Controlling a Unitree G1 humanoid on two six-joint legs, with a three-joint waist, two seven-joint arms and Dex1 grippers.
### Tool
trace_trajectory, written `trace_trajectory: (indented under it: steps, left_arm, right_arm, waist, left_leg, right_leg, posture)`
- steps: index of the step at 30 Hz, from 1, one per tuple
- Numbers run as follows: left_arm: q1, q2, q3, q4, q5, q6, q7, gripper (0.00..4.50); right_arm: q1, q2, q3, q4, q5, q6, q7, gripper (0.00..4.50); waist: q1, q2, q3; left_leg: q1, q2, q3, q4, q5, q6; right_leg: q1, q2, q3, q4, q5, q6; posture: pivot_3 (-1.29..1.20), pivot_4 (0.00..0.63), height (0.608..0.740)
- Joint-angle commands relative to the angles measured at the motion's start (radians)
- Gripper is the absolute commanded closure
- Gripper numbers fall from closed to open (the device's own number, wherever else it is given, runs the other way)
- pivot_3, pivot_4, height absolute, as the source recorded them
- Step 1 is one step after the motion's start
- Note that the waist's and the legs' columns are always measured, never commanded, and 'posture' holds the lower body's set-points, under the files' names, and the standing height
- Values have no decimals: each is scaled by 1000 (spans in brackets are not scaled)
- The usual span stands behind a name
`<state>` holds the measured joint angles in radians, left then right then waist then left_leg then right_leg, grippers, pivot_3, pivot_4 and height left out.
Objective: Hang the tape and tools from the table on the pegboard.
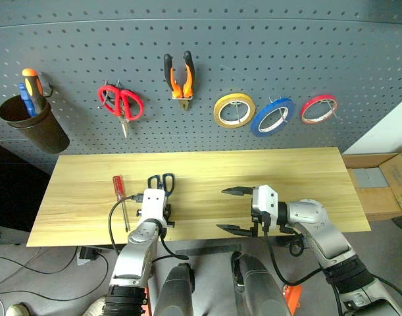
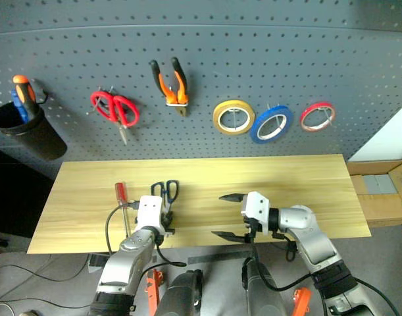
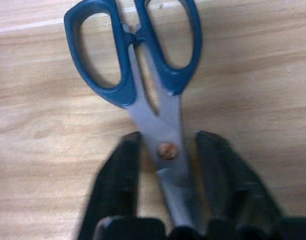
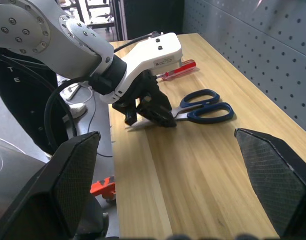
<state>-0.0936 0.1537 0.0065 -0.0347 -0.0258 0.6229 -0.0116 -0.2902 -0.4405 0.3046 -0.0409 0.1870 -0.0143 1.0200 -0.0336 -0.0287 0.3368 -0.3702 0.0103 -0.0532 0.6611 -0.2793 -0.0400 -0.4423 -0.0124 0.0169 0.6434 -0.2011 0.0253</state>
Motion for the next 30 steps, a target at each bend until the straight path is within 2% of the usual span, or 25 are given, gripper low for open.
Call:
trace_trajectory:
  steps: [1,7,10,13,20,27,30]
  left_arm:
    - [30,7,4,31,20,24,7,3980]
    - [68,25,-9,-20,22,-11,-18,3977]
    - [166,105,-63,-173,61,-60,-74,3977]
    - [251,156,-69,-293,84,-102,-89,3977]
    - [419,275,-41,-518,244,-370,-68,3977]
    - [427,304,55,-573,351,-575,-12,3977]
    - [364,288,108,-562,372,-615,26,3977]
  right_arm:
    - [-8,6,-11,-11,4,-26,-2,0]
    - [-7,9,-21,-14,7,-30,1,0]
    - [5,17,-46,-72,44,-1,-16,0]
    - [12,23,-64,-116,66,-1,-31,0]
    - [46,46,-122,-291,229,180,-105,0]
    - [7,97,-162,-318,292,239,-181,0]
    - [-64,140,-175,-298,298,238,-219,0]
  waist:
    - [0,0,0]
    - [0,0,-1]
    - [-1,-1,-2]
    - [4,-2,-3]
    - [37,-5,-14]
    - [55,-8,-48]
    - [59,-8,-59]
  left_leg:
    - [0,0,0,0,0,0]
    - [-1,0,0,0,0,0]
    - [-4,1,0,0,-1,-1]
    - [-15,4,-1,0,0,-3]
    - [-21,1,-7,2,1,-4]
    - [-21,1,-5,2,0,-4]
    - [-21,0,-5,2,1,-4]
  right_leg:
    - [0,0,0,0,0,0]
    - [0,0,0,-1,0,0]
    - [-3,0,0,-1,0,0]
    - [-15,-4,0,1,0,0]
    - [-15,-9,-3,-1,0,0]
    - [-15,-8,-5,-3,1,1]
    - [-15,-7,-6,-2,1,1]
  posture:
    - [-2,351,740]
    - [14,316,740]
    - [30,292,740]
    - [42,271,740]
    - [103,216,740]
    - [142,171,740]
    - [152,153,740]
